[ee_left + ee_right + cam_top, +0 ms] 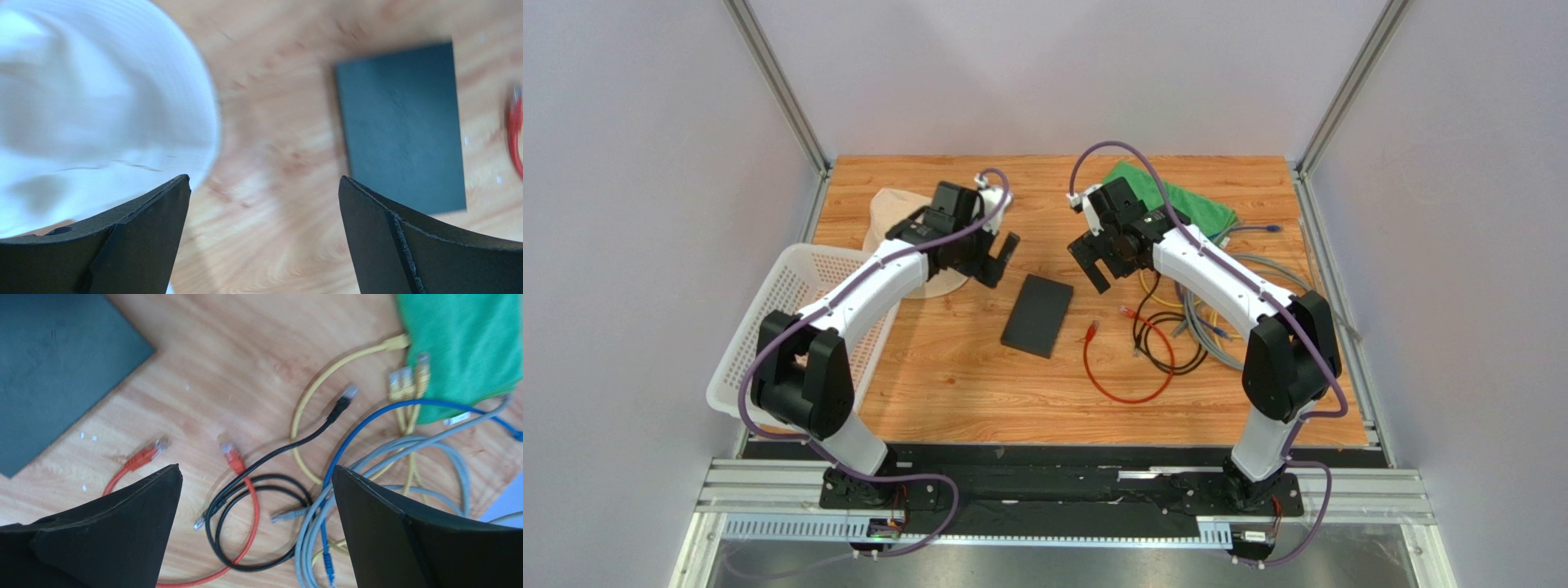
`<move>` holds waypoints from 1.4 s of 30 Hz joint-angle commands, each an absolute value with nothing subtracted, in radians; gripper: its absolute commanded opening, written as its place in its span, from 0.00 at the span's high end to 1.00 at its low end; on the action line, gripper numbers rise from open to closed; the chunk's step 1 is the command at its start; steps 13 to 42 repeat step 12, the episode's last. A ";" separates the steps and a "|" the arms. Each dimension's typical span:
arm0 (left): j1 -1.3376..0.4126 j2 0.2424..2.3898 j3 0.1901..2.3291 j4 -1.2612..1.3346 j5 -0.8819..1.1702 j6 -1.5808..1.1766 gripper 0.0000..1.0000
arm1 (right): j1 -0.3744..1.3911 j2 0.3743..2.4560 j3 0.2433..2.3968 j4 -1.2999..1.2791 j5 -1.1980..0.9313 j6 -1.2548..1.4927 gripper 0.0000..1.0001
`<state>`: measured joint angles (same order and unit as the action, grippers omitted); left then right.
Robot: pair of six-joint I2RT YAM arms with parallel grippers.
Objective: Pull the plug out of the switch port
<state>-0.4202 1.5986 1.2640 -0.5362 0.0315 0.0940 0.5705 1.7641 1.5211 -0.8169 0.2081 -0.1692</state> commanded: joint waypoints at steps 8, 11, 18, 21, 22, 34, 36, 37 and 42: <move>-0.242 1.555 1.414 -0.555 0.037 0.086 0.01 | 0.463 1.842 1.709 -0.793 0.293 -0.187 0.00; -0.244 1.555 1.370 -0.548 0.089 0.058 0.01 | 0.463 1.842 1.700 -0.802 0.259 -0.173 0.00; -0.244 1.554 1.359 -0.545 0.100 0.049 0.01 | 0.465 1.844 1.700 -0.802 0.250 -0.173 0.00; -0.244 1.554 1.359 -0.545 0.100 0.049 0.01 | 0.465 1.844 1.700 -0.802 0.250 -0.173 0.00; -0.244 1.554 1.359 -0.545 0.100 0.049 0.01 | 0.465 1.844 1.700 -0.802 0.250 -0.173 0.00; -0.244 1.554 1.359 -0.545 0.100 0.049 0.01 | 0.465 1.844 1.700 -0.802 0.250 -0.173 0.00; -0.244 1.554 1.359 -0.545 0.100 0.049 0.01 | 0.465 1.844 1.700 -0.802 0.250 -0.173 0.00; -0.244 1.554 1.359 -0.545 0.100 0.049 0.01 | 0.465 1.844 1.700 -0.802 0.250 -0.173 0.00; -0.244 1.554 1.359 -0.545 0.100 0.049 0.01 | 0.465 1.844 1.700 -0.802 0.250 -0.173 0.00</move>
